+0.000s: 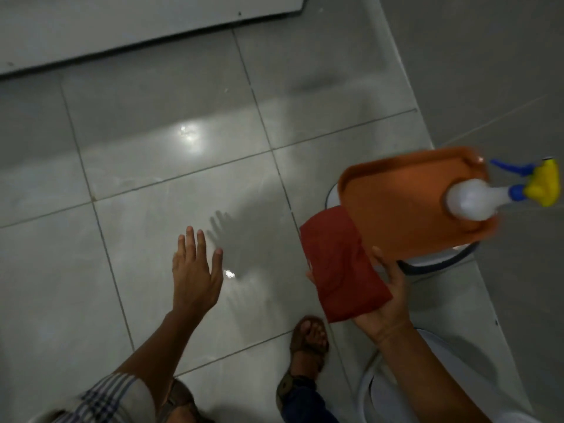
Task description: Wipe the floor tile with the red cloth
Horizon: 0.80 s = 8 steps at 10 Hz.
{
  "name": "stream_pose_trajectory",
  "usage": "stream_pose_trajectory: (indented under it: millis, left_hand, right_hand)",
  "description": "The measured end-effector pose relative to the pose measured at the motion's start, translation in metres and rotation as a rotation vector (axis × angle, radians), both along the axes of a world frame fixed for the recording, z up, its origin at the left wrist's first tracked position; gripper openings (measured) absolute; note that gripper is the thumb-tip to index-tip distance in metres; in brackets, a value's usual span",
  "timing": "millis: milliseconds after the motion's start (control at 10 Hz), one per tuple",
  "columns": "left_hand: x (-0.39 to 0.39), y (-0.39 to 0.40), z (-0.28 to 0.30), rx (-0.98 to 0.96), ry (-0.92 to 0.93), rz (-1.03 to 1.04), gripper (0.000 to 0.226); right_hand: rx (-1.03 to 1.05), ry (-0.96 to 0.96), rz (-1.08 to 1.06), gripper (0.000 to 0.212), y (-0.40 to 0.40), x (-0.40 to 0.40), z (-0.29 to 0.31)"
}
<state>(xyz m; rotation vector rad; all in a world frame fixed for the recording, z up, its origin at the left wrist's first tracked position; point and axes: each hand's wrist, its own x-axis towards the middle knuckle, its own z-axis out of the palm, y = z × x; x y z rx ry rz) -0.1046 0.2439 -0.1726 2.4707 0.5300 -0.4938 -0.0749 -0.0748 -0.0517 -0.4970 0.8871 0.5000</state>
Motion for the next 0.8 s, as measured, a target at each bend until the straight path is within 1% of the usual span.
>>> stream_pose_trajectory:
  millis: [100, 200, 300, 400, 500, 600, 700, 800]
  left_hand:
    - [0.029, -0.05, 0.021, -0.016, -0.045, -0.047, 0.082]
    - [0.052, -0.104, 0.033, -0.065, -0.106, -0.122, 0.08]
    - [0.069, -0.157, 0.038, -0.105, -0.159, -0.185, 0.078]
    - [0.082, -0.206, 0.041, -0.158, -0.158, -0.262, 0.078]
    - [0.093, -0.244, 0.033, -0.154, -0.17, -0.458, 0.076]
    - [0.094, -0.262, 0.02, -0.044, -0.117, -0.637, 0.075]
    - [0.095, -0.261, 0.013, 0.019, -0.085, -0.697, 0.076]
    - [0.093, -0.251, 0.023, 0.009, -0.135, -0.712, 0.076]
  right_hand:
    - [-0.173, -0.043, -0.03, 0.07, -0.047, 0.021, 0.01]
    - [-0.405, -0.071, -0.047, 0.067, -0.093, 0.041, 0.01]
    - [-0.643, -0.149, -0.053, 0.055, -0.138, 0.061, -0.002]
    - [-1.083, -0.272, 0.171, 0.053, -0.164, 0.088, -0.026]
    - [-1.683, -0.491, 0.835, 0.059, -0.169, 0.1, -0.075]
    - [-1.871, -0.712, 1.358, 0.072, -0.173, 0.083, -0.123]
    - [-1.941, -0.777, 1.401, 0.074, -0.177, 0.086, -0.13]
    - [-1.896, -0.796, 1.333, 0.073, -0.178, 0.084, -0.112]
